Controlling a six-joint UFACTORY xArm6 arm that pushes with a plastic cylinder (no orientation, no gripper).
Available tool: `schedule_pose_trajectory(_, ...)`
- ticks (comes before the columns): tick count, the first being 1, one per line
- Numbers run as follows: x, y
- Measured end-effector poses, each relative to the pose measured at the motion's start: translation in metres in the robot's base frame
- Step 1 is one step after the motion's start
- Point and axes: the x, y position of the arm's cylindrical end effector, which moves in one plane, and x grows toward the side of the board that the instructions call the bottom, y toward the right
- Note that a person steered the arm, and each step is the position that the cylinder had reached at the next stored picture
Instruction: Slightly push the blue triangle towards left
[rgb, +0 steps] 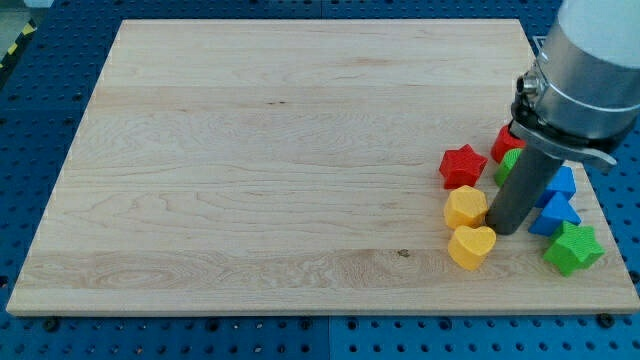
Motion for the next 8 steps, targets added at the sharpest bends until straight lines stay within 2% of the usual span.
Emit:
schedule_pose_trajectory(2, 0.043, 0.021)
schedule_pose_trajectory(3, 0.070, 0.050)
schedule_pose_trajectory(4, 0.067, 0.094)
schedule_pose_trajectory(5, 0.047, 0.126)
schedule_pose_trajectory(6, 0.043, 0.130)
schedule_pose_trajectory(7, 0.020, 0.124)
schedule_pose_trajectory(8, 0.004, 0.096)
